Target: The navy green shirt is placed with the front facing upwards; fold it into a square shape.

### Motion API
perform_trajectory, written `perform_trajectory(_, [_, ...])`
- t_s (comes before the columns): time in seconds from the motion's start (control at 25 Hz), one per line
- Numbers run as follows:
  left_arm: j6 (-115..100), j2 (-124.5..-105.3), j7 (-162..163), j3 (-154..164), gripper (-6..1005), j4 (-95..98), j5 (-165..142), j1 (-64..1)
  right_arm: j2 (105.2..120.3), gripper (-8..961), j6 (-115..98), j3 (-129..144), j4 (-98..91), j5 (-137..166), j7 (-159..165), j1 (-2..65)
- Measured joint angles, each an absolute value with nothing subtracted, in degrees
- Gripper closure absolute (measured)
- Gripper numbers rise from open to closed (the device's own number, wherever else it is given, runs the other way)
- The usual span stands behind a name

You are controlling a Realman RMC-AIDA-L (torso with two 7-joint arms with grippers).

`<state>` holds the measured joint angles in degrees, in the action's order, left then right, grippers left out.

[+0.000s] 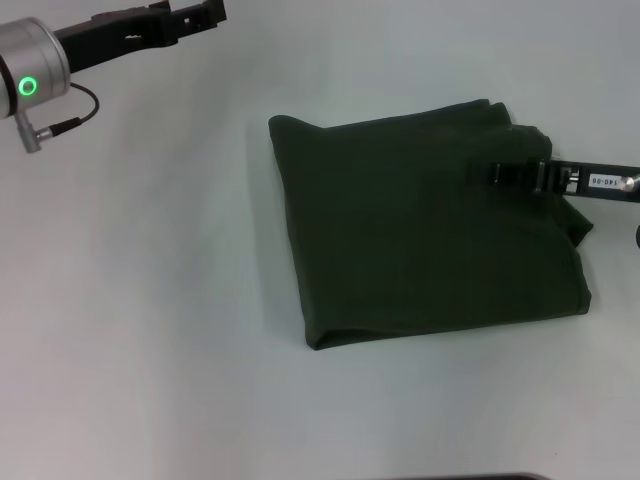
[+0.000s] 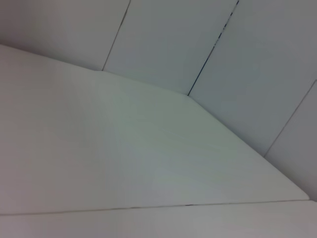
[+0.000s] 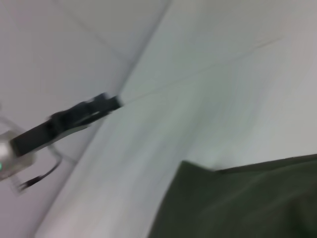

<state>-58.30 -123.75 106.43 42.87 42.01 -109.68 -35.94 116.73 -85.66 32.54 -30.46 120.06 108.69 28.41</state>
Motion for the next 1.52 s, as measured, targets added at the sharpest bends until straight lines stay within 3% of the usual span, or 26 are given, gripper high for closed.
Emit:
perform_trajectory(0.68, [-58.4,-123.74,106.4,42.9,111,42.0,-109.7,-36.0,117.5,937,-79.5,36.1,-27.7,129.2,108.3,28.6])
perform_trajectory(1.08, [-58.3,-123.75,106.4,42.9,112,42.0,-109.7,-36.2,117.55,937,-88.1,35.8,-31.5,126.0,105.4,29.2])
perform_trajectory(1.52, [-58.2,-123.84,106.4,43.1,112,42.1,-109.7,-36.2,119.43,937,-84.9,42.7,-29.6,126.4,103.7,33.9])
